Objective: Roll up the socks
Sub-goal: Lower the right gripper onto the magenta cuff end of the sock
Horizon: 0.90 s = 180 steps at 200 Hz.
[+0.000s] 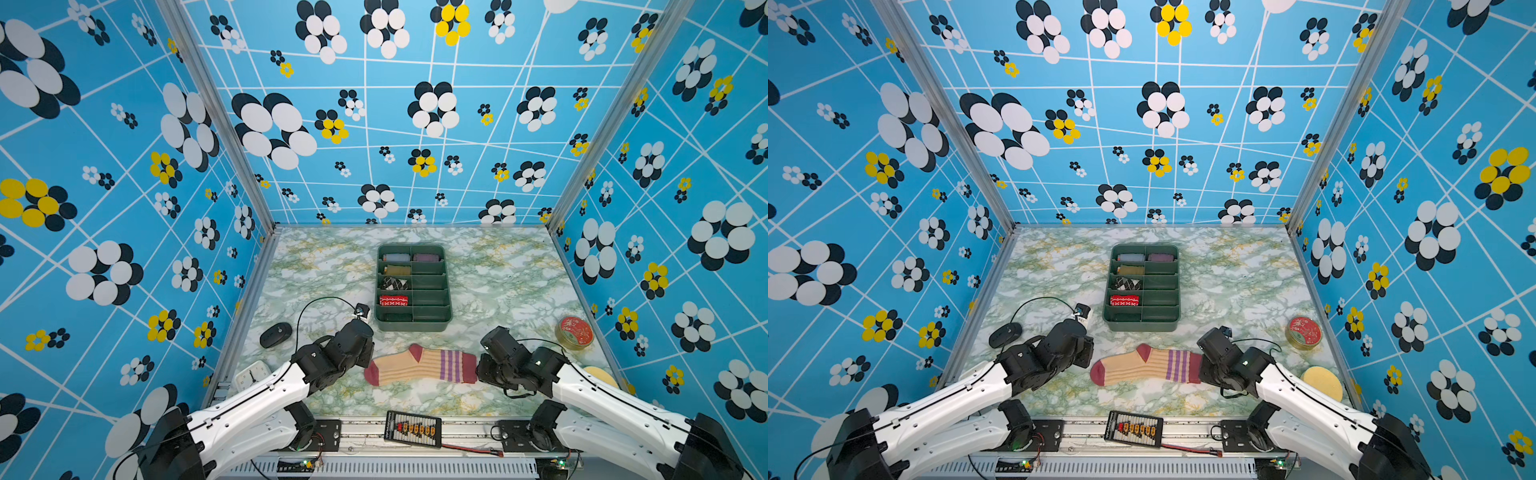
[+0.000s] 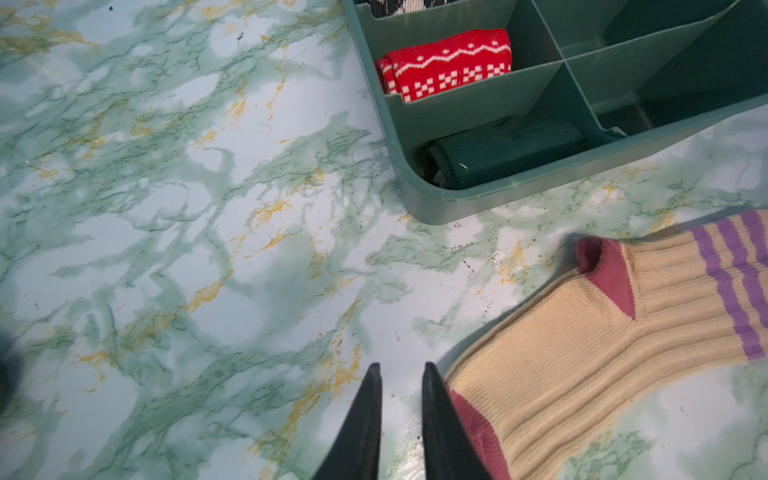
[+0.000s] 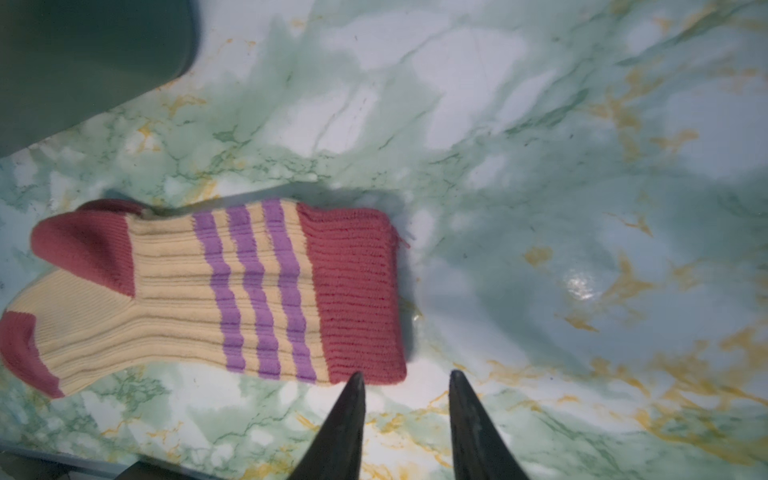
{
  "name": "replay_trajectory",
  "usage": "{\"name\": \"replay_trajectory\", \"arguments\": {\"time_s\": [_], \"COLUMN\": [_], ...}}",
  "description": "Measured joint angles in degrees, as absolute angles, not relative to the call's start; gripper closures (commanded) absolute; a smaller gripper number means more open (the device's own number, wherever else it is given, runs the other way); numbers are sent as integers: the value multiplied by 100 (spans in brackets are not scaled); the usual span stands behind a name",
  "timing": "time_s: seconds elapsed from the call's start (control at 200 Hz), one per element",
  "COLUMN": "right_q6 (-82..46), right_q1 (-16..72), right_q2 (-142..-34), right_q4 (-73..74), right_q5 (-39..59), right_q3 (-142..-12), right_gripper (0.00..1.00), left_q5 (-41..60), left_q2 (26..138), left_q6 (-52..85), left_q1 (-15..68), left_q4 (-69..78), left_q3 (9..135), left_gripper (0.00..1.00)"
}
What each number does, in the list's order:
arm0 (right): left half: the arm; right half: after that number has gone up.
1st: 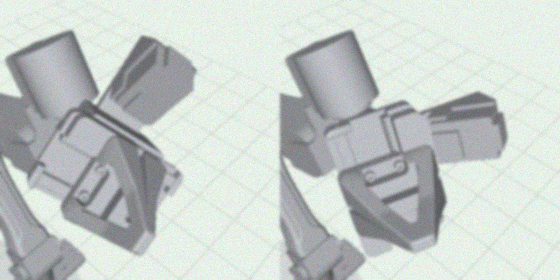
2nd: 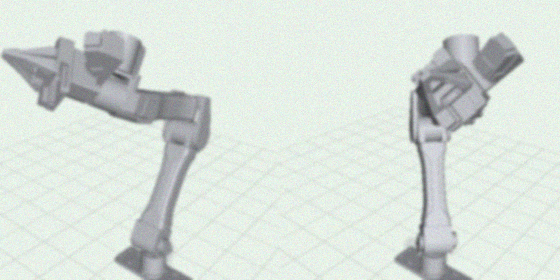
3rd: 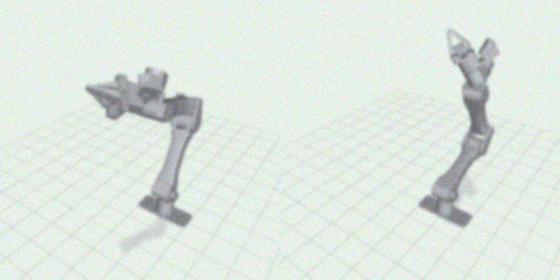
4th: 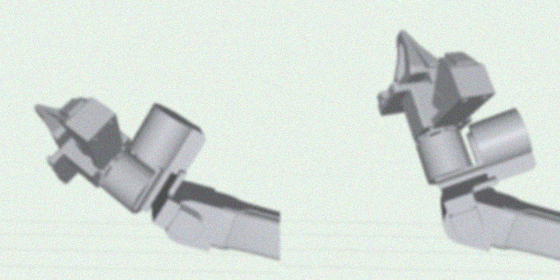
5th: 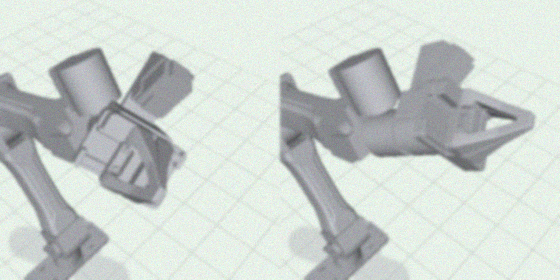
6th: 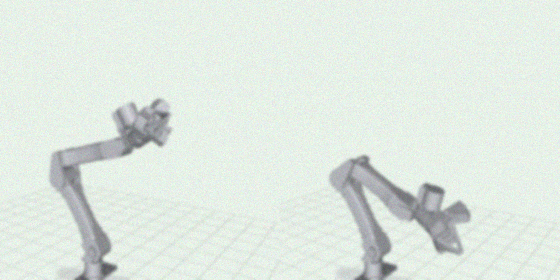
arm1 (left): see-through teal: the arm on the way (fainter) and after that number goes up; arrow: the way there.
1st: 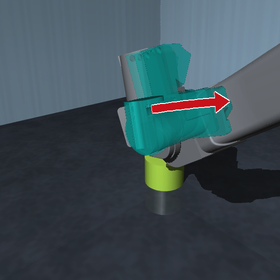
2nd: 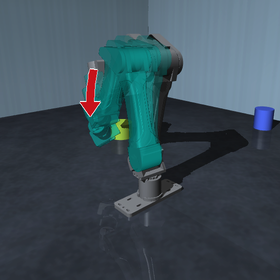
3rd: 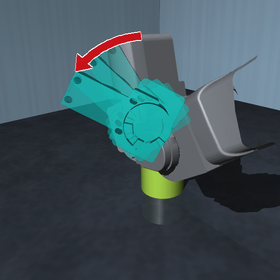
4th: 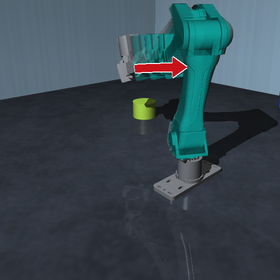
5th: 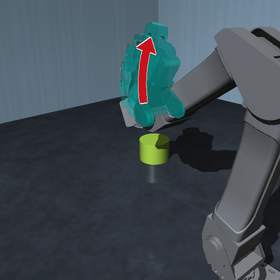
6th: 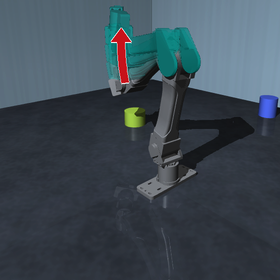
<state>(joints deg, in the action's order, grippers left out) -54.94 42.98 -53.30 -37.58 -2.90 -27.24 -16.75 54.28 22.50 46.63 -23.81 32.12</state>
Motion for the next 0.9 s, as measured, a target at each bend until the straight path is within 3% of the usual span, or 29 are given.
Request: {"name": "replay_trajectory", "arguments": {"time_s": [0.9], "right_q6": [-5924], "right_q1": [4423], "right_q2": [-5730], "right_q4": [-3107], "right_q5": [-43], "right_q3": [-2408], "right_gripper": [70], "left_q5": [-1181], "left_q2": [5271], "left_q6": [2143], "left_q1": [4158], "left_q4": [-2231], "left_q3": [3260], "left_gripper": [79]}}
